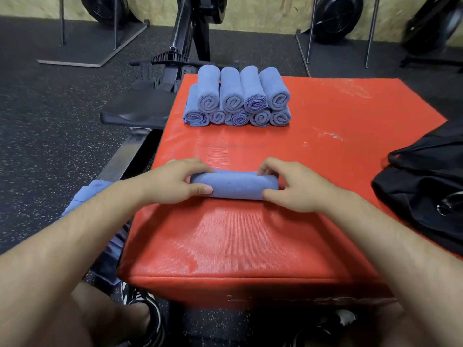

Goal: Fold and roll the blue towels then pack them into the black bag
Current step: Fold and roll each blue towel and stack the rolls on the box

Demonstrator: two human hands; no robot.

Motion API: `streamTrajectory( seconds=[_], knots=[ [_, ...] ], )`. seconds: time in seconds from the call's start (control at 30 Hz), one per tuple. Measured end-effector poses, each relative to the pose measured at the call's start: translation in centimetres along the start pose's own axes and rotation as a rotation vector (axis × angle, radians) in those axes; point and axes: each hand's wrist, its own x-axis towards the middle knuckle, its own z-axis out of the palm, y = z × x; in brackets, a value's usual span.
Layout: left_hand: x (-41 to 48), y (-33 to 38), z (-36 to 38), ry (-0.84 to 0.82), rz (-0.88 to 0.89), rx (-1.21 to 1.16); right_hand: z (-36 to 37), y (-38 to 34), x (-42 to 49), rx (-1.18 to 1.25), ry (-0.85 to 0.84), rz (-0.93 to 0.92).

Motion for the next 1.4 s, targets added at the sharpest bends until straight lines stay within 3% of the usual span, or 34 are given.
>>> streamTrajectory(
  seconds=[0.13, 0.27, 0.43, 0.6, 0.73, 0.87, 1.0, 1.17, 1.27, 1.4],
  knots=[
    [0.3, -0.1, 0.1, 0.014, -0.035, 0.028, 0.4, 0.0, 0.4, -0.034, 0.035, -0.004],
    [0.9, 1.1, -0.1, 0.196, 0.107, 0.067, 0.4, -0.3, 1.3, -0.073, 0.122, -0.032],
    [2.2, 2.0, -0.2, 0.263, 0.173, 0.266, 0.6, -1.4, 2.3, -0.189, 0.209, -0.111],
    [4.2, 0.7, 0.5, 0.079, 0.093, 0.397, 1.1, -0.1, 3.3, -0.329, 0.084, -0.013],
    [5.9, -0.4, 0.9, 0.029, 0.057, 0.376, 1.6, 1.5, 4.6, -0.097, 0.037, 0.047],
    [6.9, -0.8, -0.2, -0.025, 0.075, 0.332, 1.1, 2.5, 5.2, -0.016, 0.040, 0.048],
    [7.0, -0.4, -2.0, -0.021, 0.088, 0.048, 0.0, 2.4, 5.2, 0.161, 0.144, 0.070],
    [5.9, 1.1, -5.8, 0.188, -0.034, -0.328, -3.2, 1.1, 5.2, 0.553, 0.321, 0.131],
    [5.3, 2.2, -7.6, 0.314, -0.055, -0.455, -5.1, 0.2, 5.0, 0.753, 0.320, 0.111],
    [4.8, 3.6, -8.6, 0.350, -0.060, -0.731, -6.8, -0.6, 4.0, 0.858, 0.294, 0.048]
  ],
)
